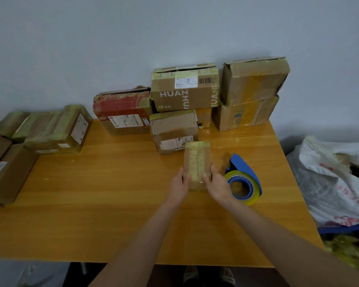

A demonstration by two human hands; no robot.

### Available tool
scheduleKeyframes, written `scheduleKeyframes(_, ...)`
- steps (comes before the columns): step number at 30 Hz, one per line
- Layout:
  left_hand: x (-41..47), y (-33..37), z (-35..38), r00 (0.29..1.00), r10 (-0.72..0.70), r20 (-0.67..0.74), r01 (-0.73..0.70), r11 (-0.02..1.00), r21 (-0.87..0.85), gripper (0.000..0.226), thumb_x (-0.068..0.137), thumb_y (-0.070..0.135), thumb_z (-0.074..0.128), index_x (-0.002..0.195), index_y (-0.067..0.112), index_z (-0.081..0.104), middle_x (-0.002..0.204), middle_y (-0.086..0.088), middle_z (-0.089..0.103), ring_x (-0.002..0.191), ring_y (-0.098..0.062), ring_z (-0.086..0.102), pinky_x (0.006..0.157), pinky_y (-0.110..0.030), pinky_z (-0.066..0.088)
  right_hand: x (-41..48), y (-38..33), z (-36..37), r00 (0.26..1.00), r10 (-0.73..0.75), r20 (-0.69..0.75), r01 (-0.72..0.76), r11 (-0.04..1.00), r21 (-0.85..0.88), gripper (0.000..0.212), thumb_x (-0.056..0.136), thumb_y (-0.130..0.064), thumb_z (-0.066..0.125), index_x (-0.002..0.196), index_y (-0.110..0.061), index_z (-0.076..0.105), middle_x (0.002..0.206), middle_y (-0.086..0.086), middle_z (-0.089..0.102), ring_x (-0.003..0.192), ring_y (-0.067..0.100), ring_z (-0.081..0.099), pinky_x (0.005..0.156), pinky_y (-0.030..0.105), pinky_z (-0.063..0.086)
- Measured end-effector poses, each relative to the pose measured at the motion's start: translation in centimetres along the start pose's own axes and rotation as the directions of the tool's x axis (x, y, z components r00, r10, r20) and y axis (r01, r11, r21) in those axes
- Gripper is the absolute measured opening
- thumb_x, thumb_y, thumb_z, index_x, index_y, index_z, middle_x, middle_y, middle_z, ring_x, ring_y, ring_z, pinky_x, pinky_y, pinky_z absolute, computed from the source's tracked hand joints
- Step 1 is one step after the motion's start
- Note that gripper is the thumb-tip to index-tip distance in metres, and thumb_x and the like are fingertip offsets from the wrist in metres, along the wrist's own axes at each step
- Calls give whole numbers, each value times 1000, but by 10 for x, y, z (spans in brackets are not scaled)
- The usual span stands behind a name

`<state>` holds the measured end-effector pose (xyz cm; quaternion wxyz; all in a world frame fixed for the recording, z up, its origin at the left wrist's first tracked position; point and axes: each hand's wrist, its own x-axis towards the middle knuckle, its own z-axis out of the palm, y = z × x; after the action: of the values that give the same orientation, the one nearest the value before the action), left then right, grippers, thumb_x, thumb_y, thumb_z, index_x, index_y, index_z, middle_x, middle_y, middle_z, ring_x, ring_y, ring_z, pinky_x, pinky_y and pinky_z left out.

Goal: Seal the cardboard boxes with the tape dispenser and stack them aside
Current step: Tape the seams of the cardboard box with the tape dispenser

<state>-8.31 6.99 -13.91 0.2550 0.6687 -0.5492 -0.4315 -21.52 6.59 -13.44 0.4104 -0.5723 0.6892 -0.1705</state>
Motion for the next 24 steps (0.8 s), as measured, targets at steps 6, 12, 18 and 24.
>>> scheduleKeyframes(6, -14, -21, -14, 971, 55, -231, -37, 996, 83, 38, 93, 32, 61, 127, 16, 55, 100, 2, 62, 84, -6, 57, 67, -13, 46, -11, 14, -22, 991, -91, -102, 85, 995, -55, 60, 98, -42, 51, 147, -13, 35, 102, 3, 65, 90, 17, 63, 68, 24, 49)
scheduleKeyframes(12, -16, -15, -9, 973, 68, -220, -73, 997, -13, 29, 87, 17, 69, 114, 15, 59, 68, 11, 59, 59, 10, 55, 56, -6, 42, -14, 17, -18, 981, -170, -90, 172, 985, 16, 59, 95, -23, 61, 149, -20, 37, 79, -7, 58, 69, 5, 55, 59, 10, 41)
scheduleKeyframes(18, -12, -10, -4, 977, 68, -201, -37, 987, 156, 32, 84, 20, 72, 109, 15, 52, 68, 9, 53, 61, -4, 51, 53, -15, 38, -9, 12, -19, 982, -151, -114, 130, 977, -171, 52, 92, -27, 65, 140, -20, 48, 90, 3, 70, 82, 19, 66, 73, 32, 54)
scheduleKeyframes(24, 2, -4, -6, 974, 178, -142, -96, 885, 455, 70, 76, 29, 79, 132, 17, 39, 120, -3, 49, 103, -18, 54, 83, -28, 48, 6, -2, -32, 967, -254, 11, 213, 786, -580, 63, 82, -49, 70, 133, -23, 44, 119, 5, 58, 100, 26, 62, 76, 36, 51)
